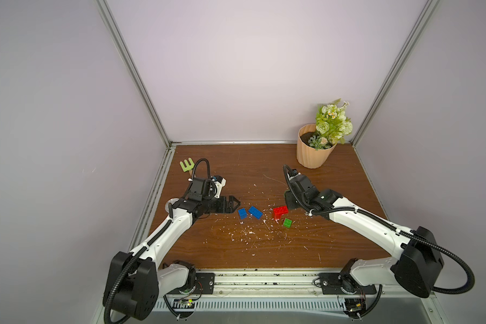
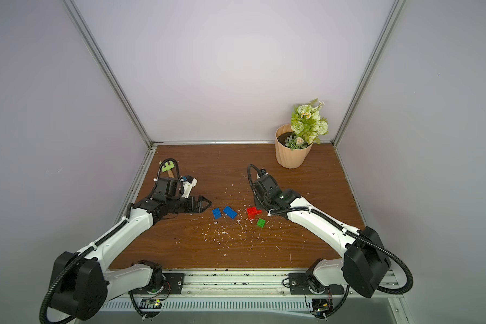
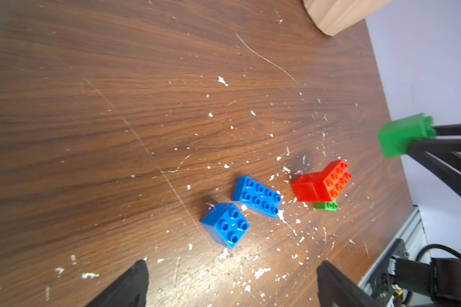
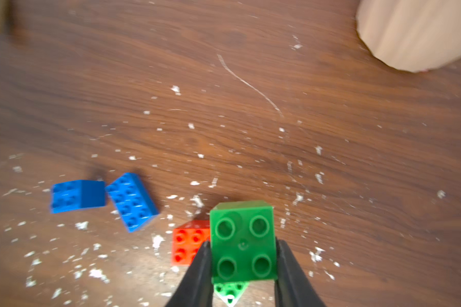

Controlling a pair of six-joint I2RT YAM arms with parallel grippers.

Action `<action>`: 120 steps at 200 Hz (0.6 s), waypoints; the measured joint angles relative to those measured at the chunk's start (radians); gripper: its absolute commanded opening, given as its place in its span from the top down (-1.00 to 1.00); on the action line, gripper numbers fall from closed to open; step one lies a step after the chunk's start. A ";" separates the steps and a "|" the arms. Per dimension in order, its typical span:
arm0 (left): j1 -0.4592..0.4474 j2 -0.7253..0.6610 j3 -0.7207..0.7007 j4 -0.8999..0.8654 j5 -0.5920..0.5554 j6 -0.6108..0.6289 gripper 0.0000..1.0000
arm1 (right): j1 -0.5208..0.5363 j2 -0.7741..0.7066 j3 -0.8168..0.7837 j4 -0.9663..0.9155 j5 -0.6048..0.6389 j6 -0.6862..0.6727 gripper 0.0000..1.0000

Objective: Assemble a giraffe with lego
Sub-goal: Pick up the lego brick from the center of the board, then place the lego brick at the center of the board.

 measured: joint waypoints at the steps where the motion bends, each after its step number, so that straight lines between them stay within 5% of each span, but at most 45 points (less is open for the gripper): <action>1: -0.002 0.000 0.000 0.001 0.001 0.000 -0.99 | -0.002 -0.001 -0.002 0.000 0.000 0.000 0.45; 55: -0.071 0.000 0.000 0.010 0.024 0.000 -0.99 | -0.108 -0.004 -0.149 0.027 -0.006 0.000 0.44; 120: -0.113 0.000 0.000 0.010 0.017 0.001 -0.99 | -0.116 0.014 -0.245 0.146 -0.048 0.000 0.41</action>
